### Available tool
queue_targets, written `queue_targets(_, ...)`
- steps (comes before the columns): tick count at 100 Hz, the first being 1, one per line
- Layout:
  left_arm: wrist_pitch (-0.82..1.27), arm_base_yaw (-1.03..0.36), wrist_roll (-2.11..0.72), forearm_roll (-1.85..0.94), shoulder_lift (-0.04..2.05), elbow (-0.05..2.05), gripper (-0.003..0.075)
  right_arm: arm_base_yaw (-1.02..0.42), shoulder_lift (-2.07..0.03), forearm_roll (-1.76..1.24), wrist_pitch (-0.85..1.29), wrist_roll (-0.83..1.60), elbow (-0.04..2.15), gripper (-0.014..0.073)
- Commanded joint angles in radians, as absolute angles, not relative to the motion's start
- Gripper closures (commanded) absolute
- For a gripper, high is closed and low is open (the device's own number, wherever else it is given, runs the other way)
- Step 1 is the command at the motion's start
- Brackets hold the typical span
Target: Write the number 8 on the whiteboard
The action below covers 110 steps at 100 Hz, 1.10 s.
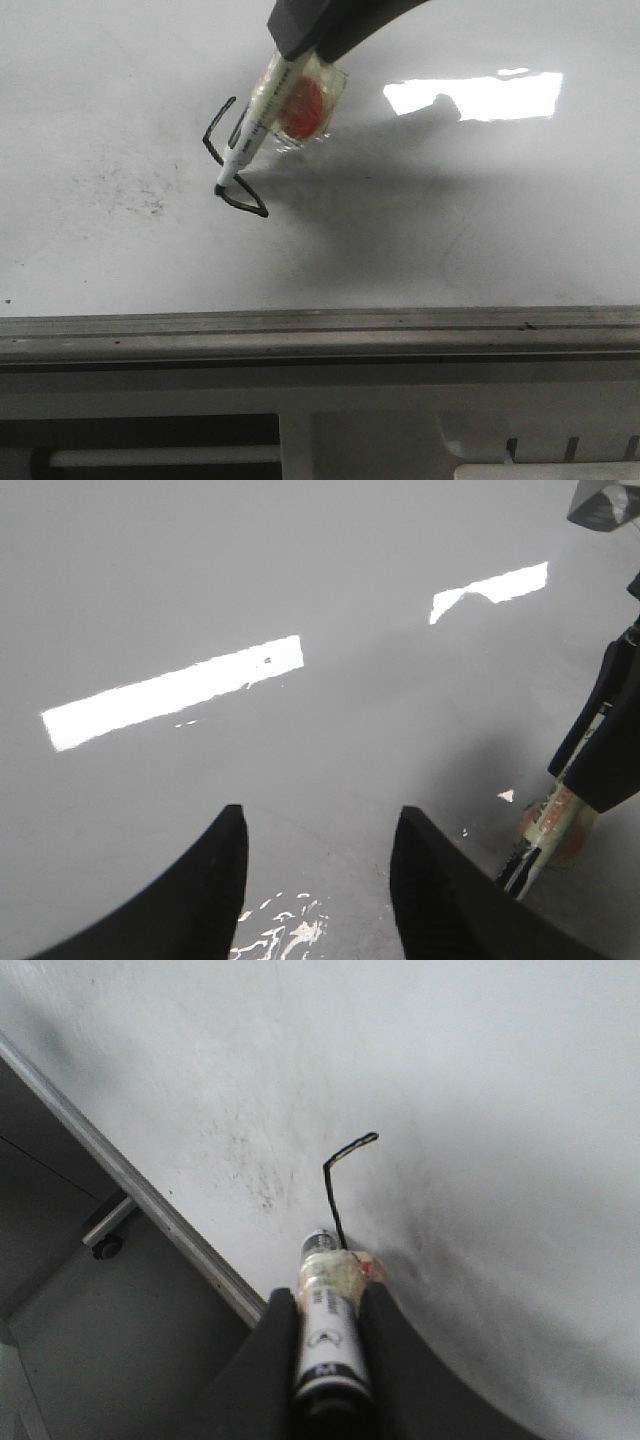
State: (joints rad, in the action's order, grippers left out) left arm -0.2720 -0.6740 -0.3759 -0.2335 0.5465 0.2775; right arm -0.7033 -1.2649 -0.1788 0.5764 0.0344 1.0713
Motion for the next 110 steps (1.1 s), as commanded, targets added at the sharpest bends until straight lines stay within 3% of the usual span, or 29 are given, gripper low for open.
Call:
queue_targets(1,-0.343,-0.673,-0.375,-0.239,0.549,0.309,0.0405,-0.682,-1.244,-0.134,0.473,0.039,1.116,0.0646)
queue_targets(32,-0.343,-0.673,-0.375,-0.239,0.549,0.309,0.0405,-0.644,-1.221,-0.118,0.436,0.036,1.13,0.0646)
queue_targets(85,-0.276,-0.675,-0.375,-0.111,0.59,0.309,0.0405,-0.803,-1.164,-0.118,0.506,0.036,1.128,0.0646)
queue_targets(110,-0.303,-0.857,-0.375,-0.063,0.758,0.309,0.0405,-0.881,-1.204,-0.118,0.524,0.036,1.106,0.0646)
